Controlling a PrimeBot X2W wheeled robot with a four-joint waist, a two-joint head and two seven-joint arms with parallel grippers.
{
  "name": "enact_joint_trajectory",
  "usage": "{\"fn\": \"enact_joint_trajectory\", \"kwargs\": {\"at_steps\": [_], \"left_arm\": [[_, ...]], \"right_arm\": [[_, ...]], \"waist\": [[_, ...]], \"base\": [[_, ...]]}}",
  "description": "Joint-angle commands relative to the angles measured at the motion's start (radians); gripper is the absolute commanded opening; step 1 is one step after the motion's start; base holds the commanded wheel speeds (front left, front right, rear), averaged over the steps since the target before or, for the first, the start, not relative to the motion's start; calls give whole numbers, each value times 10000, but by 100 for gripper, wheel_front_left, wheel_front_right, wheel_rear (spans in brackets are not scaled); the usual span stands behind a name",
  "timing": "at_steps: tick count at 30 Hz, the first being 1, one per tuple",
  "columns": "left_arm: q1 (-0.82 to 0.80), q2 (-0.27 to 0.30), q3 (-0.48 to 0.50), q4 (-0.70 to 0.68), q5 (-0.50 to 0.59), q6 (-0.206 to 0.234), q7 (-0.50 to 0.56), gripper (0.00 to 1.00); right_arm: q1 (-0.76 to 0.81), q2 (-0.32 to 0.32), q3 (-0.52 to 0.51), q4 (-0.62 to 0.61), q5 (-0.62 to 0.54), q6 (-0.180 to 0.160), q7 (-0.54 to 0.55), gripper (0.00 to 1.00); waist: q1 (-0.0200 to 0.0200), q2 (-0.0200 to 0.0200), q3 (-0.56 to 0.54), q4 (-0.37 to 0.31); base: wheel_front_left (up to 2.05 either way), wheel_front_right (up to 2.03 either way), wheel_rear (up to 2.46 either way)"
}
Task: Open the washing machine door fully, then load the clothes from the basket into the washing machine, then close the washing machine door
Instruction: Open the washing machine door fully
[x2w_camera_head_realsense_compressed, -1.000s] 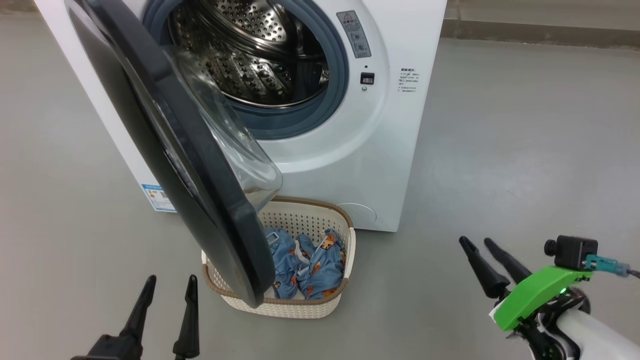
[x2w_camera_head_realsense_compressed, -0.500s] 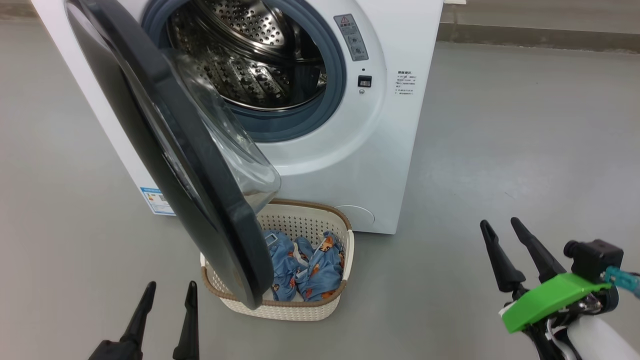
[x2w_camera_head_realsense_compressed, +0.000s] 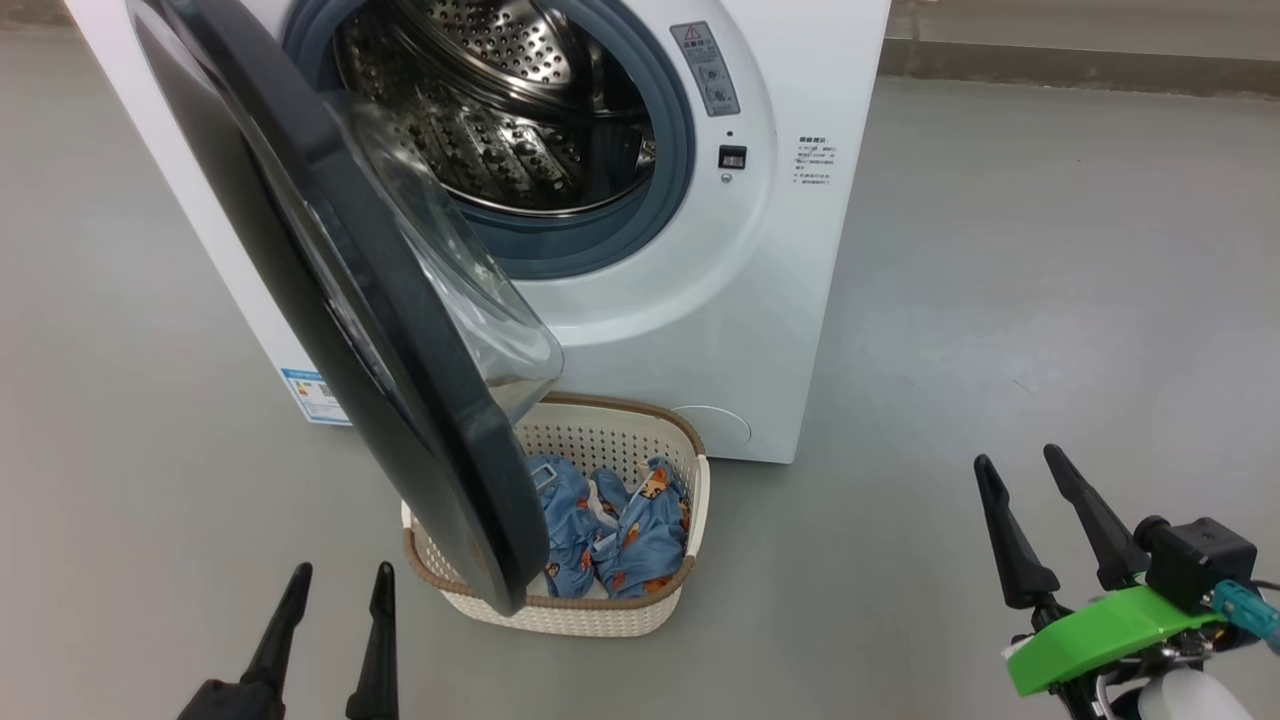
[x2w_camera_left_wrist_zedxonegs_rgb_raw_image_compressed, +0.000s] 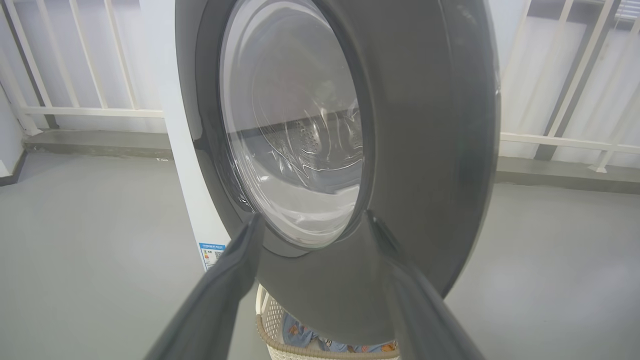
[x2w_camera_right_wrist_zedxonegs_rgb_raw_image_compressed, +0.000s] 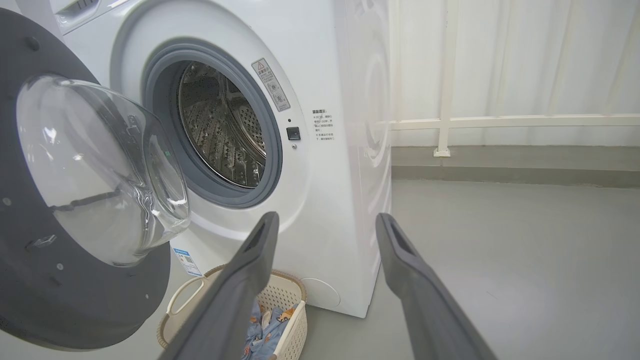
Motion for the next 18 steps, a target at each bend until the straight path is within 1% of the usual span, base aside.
{"fn": "enact_joint_trajectory", "kwargs": {"at_steps": [1,5,15,16,17,18], "left_arm": [[-216,87,306,-247,107,-21,-65,100],[-258,87,299,-206,99,-22,-65,100],[-356,87,319,-78,-90,-25,-65,100],[-370,87,313,-67,-108,-25,-65,54],[-398,87,316,-77,-151,-25,-65,13],[-430,87,324,-94,-204,-25,-65,0]], "right_arm": [[31,-63,52,-258,-191,52,-121,100],[201,52,-102,-119,-398,52,-122,100],[361,147,-99,129,-515,52,-122,100],[353,148,-101,131,-527,52,-122,100],[346,148,-96,131,-540,52,-122,100],[340,149,-92,127,-552,52,-122,100]], "waist": [[0,-1,7,3],[0,-1,25,33],[0,-1,55,73],[0,-1,60,70],[0,-1,64,68],[0,-1,67,69]], "base": [[0,0,0],[0,0,0],[0,0,0],[0,0,0],[0,0,0],[0,0,0]]}}
